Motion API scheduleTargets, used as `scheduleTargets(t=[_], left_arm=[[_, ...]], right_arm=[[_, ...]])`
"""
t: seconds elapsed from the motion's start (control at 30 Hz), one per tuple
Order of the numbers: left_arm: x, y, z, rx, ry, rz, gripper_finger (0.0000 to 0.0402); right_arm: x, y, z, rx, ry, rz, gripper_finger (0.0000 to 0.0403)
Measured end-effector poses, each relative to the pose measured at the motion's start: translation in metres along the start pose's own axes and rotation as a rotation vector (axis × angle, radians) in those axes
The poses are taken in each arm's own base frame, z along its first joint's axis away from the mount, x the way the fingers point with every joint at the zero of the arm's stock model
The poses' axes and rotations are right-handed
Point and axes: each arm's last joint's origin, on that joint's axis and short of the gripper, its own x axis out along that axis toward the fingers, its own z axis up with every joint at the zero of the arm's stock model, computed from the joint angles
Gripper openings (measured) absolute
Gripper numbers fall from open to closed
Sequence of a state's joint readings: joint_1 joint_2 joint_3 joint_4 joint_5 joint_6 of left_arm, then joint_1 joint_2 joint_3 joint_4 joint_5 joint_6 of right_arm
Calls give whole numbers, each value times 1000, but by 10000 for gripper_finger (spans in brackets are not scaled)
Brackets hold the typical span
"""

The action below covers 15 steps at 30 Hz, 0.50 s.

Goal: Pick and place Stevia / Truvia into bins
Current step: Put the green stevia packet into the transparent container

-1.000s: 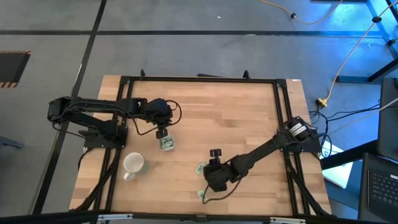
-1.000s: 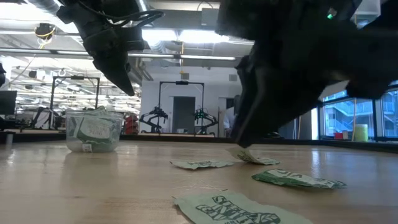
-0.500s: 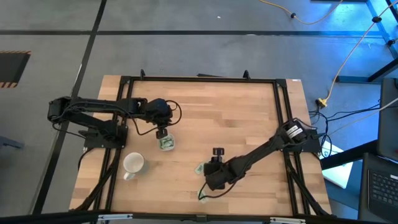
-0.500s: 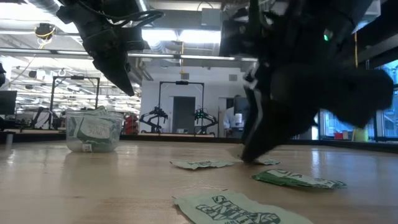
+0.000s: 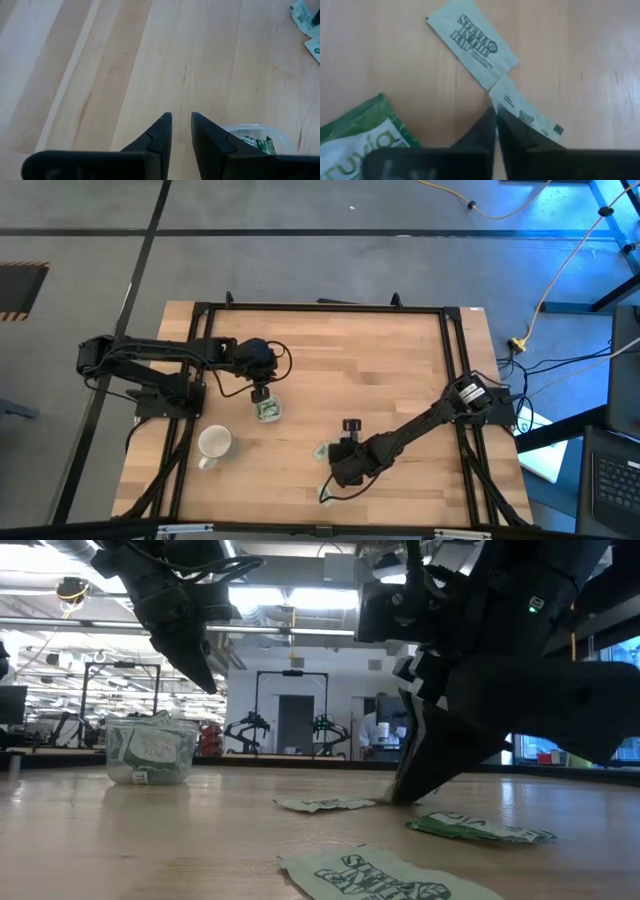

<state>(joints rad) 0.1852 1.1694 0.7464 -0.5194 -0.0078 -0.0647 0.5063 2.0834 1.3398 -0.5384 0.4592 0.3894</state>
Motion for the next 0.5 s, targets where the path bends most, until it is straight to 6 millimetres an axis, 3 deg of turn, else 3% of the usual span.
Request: scheduleTargets(t=[0.2, 0.3, 0.5], left_arm=[[0, 0, 0, 0, -1, -1, 63], [0, -3, 1, 38, -15, -11, 65], [0, -17, 14, 323, -163, -68, 85]], right_arm=[[-10, -5, 7, -23, 18, -71, 6], [-32, -16, 20, -44, 8, -110, 4], [-85, -51, 53, -42, -139, -155, 2]])
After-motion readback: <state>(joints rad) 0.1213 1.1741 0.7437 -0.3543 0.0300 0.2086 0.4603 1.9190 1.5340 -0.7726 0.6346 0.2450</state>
